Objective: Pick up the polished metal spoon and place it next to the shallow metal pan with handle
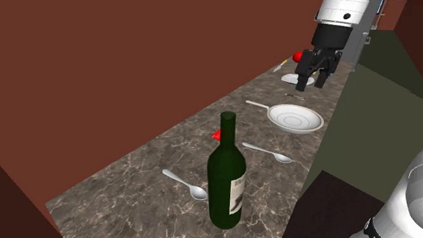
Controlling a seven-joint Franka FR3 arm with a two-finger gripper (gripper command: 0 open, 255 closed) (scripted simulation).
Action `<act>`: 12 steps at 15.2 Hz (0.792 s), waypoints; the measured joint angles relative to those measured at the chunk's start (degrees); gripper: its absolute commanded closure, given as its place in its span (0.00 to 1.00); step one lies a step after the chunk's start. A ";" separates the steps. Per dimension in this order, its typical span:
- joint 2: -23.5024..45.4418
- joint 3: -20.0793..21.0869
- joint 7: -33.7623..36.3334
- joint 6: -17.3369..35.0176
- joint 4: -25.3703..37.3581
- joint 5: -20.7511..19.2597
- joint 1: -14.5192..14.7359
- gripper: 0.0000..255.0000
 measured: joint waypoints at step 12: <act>7.42 8.96 6.06 17.49 -6.65 4.89 3.80 0.00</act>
